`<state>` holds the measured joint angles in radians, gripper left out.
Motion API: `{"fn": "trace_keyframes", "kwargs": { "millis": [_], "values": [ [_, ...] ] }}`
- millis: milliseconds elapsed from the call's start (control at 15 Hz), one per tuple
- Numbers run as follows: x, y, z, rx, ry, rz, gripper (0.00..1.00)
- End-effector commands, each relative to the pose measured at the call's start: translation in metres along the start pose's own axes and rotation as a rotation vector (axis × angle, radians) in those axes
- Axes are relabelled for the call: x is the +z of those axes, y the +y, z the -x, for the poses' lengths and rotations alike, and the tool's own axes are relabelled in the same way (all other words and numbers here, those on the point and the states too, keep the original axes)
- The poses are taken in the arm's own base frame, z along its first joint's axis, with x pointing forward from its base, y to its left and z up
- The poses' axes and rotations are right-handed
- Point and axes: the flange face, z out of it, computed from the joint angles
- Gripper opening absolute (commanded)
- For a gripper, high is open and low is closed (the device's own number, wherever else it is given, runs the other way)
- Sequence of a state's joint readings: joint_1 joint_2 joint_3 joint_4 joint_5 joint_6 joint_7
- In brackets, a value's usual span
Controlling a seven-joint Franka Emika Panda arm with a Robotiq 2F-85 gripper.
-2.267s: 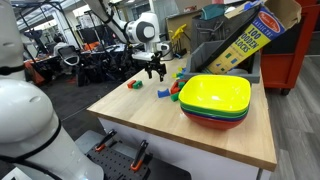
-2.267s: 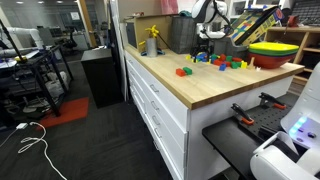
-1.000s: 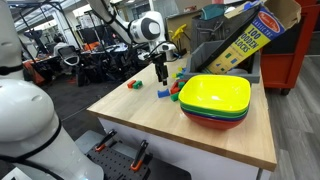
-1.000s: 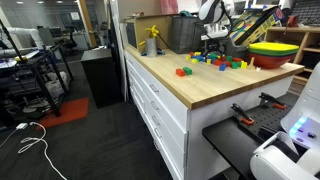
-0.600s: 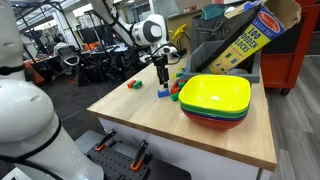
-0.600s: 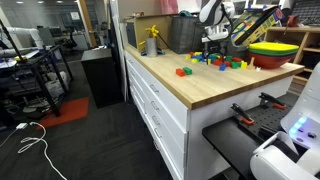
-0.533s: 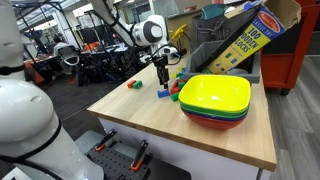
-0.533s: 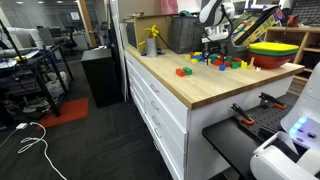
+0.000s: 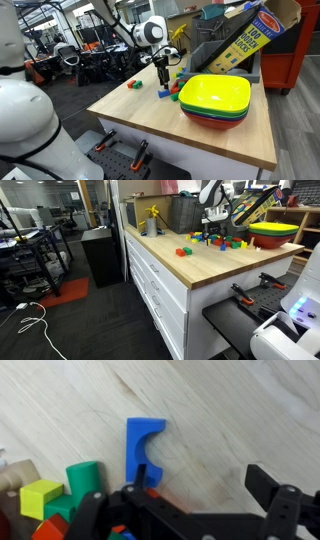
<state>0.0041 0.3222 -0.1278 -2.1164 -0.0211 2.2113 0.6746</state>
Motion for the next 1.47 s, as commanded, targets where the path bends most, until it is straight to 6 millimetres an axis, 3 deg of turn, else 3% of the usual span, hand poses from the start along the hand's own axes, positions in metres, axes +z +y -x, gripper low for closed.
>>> {"fn": "trace_keyframes", "kwargs": {
  "millis": [0,533,800,1067,1400],
  "values": [
    [-0.003,-0.010,-0.002,0.008,-0.008,-0.007,1.00],
    [0.000,-0.036,0.004,-0.046,-0.022,-0.046,1.00],
    [-0.017,-0.053,0.011,-0.085,-0.031,-0.158,1.00],
    [-0.039,-0.042,0.001,-0.085,0.014,-0.187,1.00],
    [-0.030,-0.022,-0.017,-0.129,0.034,-0.121,1.00]
  ]
}}
